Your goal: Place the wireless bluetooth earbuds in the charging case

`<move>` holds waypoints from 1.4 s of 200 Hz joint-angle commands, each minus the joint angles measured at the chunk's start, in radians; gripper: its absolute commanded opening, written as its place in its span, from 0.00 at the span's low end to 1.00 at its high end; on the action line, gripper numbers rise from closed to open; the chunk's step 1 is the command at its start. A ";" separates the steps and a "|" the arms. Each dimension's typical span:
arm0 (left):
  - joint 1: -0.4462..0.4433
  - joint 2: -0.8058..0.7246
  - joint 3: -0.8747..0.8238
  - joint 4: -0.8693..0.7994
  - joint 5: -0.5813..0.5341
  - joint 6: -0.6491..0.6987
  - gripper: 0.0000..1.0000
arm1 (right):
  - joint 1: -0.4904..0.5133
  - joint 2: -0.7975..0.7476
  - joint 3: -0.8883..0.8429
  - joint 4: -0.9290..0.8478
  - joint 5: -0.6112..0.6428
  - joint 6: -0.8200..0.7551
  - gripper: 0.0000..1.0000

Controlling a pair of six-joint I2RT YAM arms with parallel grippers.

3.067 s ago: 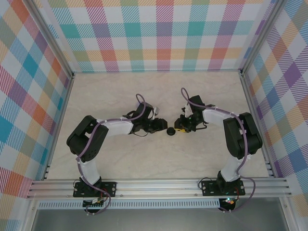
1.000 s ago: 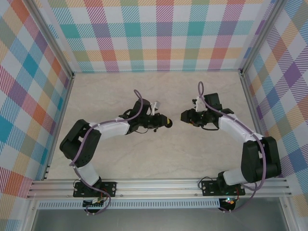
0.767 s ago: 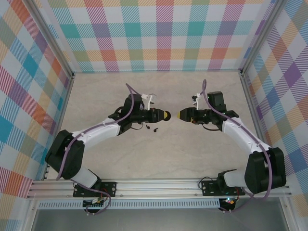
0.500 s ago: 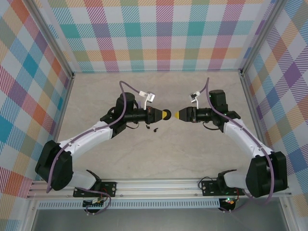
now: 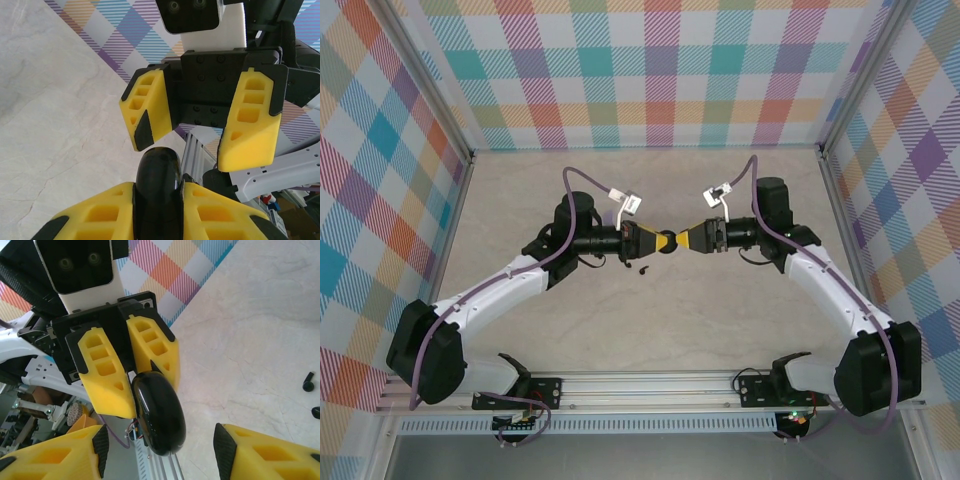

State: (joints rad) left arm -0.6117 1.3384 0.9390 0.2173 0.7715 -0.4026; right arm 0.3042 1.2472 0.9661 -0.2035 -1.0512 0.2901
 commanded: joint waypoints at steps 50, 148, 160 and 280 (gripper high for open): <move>0.006 -0.047 -0.009 0.047 0.040 0.007 0.22 | 0.039 0.033 0.065 -0.013 -0.063 -0.066 0.49; -0.004 -0.040 -0.004 0.054 0.038 0.002 0.21 | 0.064 0.061 0.090 -0.057 -0.090 -0.102 0.36; -0.006 -0.037 -0.003 0.054 0.039 0.002 0.21 | 0.065 0.063 0.092 -0.058 -0.085 -0.102 0.33; -0.011 -0.077 -0.003 -0.001 0.019 0.023 0.53 | 0.065 0.003 0.088 -0.033 0.042 -0.063 0.20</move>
State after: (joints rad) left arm -0.6147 1.3083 0.9390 0.2329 0.7956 -0.3988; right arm 0.3645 1.2804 1.0290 -0.2550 -1.0225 0.2249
